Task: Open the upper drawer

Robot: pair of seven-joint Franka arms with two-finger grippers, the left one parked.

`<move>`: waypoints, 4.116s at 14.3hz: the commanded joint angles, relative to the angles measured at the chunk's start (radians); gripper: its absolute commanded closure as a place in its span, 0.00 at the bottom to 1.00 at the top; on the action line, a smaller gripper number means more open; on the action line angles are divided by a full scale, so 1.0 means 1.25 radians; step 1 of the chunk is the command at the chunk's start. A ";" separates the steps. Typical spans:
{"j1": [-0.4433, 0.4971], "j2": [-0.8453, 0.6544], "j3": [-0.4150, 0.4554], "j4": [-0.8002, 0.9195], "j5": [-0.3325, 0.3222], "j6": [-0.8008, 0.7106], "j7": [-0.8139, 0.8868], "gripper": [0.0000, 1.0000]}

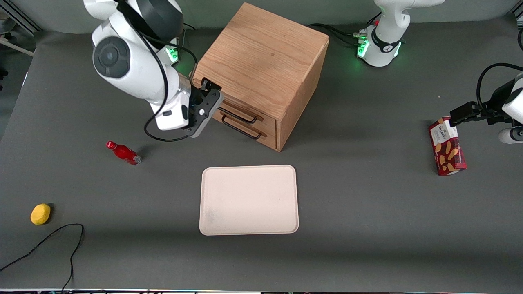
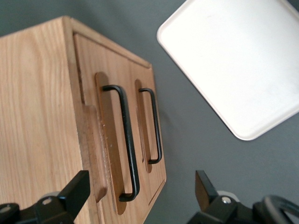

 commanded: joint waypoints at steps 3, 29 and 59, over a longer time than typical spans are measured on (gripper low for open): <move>-0.003 0.015 0.006 -0.051 0.029 -0.011 -0.069 0.00; 0.027 0.112 -0.036 -0.112 -0.019 0.225 -0.107 0.00; 0.015 0.071 -0.266 0.001 -0.016 0.382 -0.177 0.00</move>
